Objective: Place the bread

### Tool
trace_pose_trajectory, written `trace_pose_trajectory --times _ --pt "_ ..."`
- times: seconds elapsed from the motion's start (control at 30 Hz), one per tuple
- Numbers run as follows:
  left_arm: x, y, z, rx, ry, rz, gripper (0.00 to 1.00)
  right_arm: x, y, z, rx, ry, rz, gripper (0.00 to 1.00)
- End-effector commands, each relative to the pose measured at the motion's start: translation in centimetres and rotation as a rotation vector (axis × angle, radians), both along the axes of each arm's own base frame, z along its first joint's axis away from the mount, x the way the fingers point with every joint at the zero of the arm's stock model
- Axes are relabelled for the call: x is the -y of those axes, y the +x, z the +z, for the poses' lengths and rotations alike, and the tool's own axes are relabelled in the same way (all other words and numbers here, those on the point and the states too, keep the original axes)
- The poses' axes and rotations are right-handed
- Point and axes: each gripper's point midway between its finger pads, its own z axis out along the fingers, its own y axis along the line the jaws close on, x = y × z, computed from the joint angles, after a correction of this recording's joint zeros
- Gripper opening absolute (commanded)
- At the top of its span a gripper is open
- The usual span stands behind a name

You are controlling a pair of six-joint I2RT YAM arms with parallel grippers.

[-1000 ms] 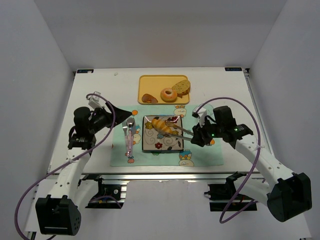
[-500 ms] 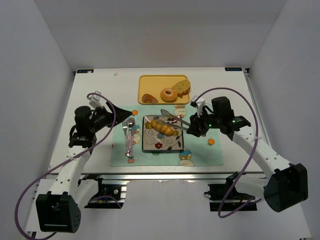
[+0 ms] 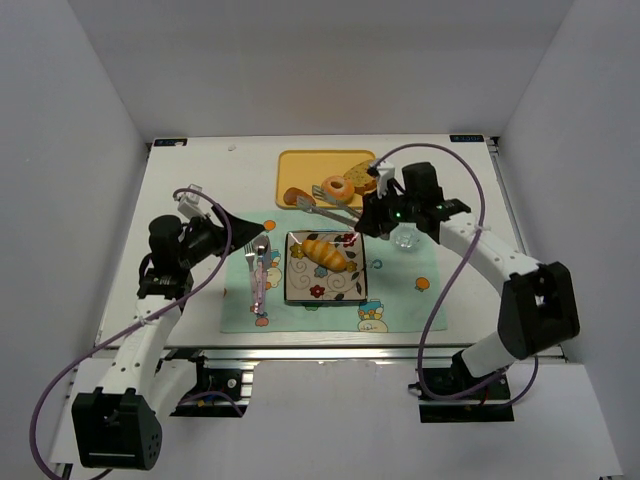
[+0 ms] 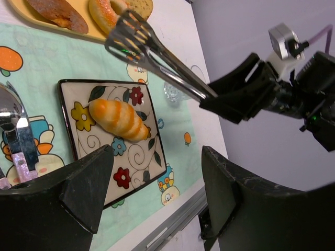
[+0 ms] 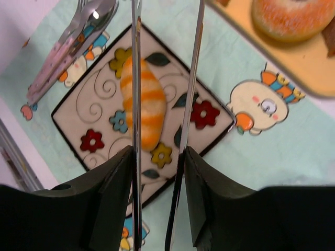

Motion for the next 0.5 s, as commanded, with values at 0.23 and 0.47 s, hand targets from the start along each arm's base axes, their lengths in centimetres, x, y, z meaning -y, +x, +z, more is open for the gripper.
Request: trace_pose_trajectory --times 0.23,0.47 --pt "-0.1 -1.3 0.2 0.023 -0.015 0.019 0.78 -2.8 6.5 3.0 0.111 0.065 -0.022 0.48" --pt "-0.2 -1.5 0.0 0.008 -0.005 0.022 0.78 -3.0 7.5 2.0 0.111 0.052 -0.027 0.48"
